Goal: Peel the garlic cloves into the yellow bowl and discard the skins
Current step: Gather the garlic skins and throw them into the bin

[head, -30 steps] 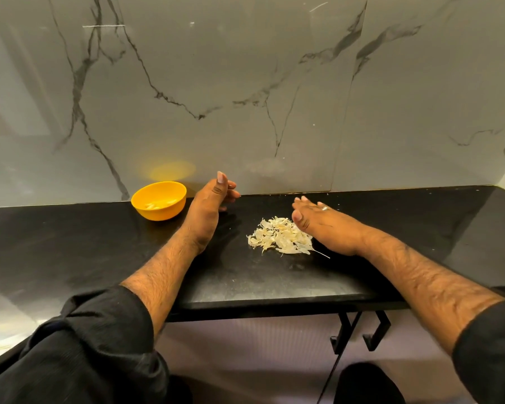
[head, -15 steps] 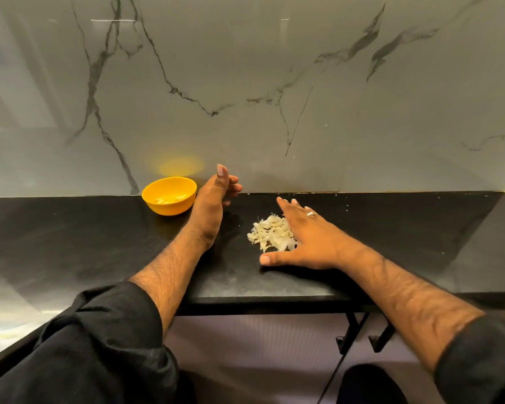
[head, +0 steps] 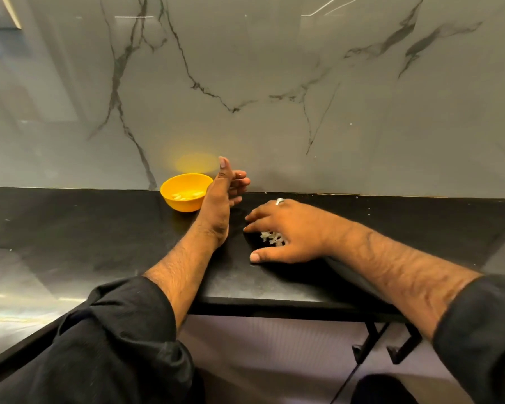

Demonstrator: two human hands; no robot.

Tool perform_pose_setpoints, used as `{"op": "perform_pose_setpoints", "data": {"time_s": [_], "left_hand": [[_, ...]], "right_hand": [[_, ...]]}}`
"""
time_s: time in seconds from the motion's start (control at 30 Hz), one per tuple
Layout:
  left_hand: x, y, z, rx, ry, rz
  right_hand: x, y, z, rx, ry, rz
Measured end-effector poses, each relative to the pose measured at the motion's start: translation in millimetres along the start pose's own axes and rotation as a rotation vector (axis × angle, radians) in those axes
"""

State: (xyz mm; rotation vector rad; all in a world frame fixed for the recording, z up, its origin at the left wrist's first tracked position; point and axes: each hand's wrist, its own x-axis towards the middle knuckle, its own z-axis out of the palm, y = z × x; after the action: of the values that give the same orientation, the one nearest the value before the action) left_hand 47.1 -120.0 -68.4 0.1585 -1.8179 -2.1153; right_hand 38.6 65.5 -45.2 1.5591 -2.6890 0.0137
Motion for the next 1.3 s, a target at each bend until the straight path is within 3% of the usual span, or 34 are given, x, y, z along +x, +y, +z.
{"op": "perform_pose_setpoints", "data": {"time_s": [0.2, 0.33, 0.4, 0.5, 0.57, 1.13, 1.3], "left_hand": [[0.1, 0.5, 0.8, 0.012, -0.006, -0.008], [-0.3, 1.5, 1.3, 0.032, -0.017, -0.004], [-1.0, 1.5, 1.5, 0.044, -0.026, 0.001], [-2.2, 1.4, 2.0, 0.057, -0.04, 0.006], [-2.7, 1.1, 2.7, 0.067, -0.049, 0.012], [-1.2, -4.6, 5.3, 0.127, -0.097, 0.044], [-2.3, -3.7, 5.0, 0.124, -0.09, 0.048]], "right_hand": [[-26.7, 9.5, 11.9, -0.084, 0.216, -0.086], [-62.6, 34.5, 7.3, 0.409, 0.419, 0.147], [-81.8, 43.5, 6.0, 0.463, 0.368, 0.273], [-102.0, 46.0, 13.7, 0.465, 0.065, 0.416], [-102.6, 41.3, 21.8, 0.407, -0.029, 0.43], [-22.5, 28.7, 27.6, 0.254, 0.046, 0.208], [-25.5, 26.5, 30.2, 0.281, 0.182, 0.181]]}}
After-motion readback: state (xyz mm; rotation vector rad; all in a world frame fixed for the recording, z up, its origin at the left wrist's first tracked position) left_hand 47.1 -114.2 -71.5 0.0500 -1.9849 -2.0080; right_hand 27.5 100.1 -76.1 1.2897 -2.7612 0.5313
